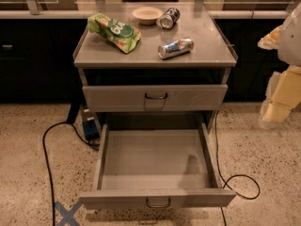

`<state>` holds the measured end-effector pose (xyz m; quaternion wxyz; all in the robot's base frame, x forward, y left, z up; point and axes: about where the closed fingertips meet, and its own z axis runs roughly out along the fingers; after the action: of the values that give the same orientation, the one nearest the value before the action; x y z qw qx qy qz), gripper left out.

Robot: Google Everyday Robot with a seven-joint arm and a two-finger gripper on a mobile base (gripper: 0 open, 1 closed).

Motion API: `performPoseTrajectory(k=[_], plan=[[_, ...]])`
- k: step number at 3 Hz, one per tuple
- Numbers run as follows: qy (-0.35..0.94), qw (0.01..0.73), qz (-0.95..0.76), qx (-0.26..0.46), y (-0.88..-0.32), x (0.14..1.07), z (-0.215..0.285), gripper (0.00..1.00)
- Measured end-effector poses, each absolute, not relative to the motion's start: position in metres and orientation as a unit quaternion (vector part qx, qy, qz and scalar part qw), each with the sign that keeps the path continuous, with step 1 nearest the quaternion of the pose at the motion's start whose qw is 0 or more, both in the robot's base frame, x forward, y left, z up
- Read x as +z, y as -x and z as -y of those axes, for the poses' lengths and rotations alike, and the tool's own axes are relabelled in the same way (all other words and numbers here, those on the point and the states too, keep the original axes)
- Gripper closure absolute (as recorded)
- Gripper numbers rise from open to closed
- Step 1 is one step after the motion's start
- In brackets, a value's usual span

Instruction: Place green rice chip bag into middle drawer

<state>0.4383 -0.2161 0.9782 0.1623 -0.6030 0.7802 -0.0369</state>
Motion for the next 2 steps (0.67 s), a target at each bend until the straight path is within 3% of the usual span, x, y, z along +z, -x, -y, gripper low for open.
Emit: performPoseTrajectory(k=[2], plan=[[0.609,0.171,-0.773,-0.047,-0.463,0.968,0.207,0.0]])
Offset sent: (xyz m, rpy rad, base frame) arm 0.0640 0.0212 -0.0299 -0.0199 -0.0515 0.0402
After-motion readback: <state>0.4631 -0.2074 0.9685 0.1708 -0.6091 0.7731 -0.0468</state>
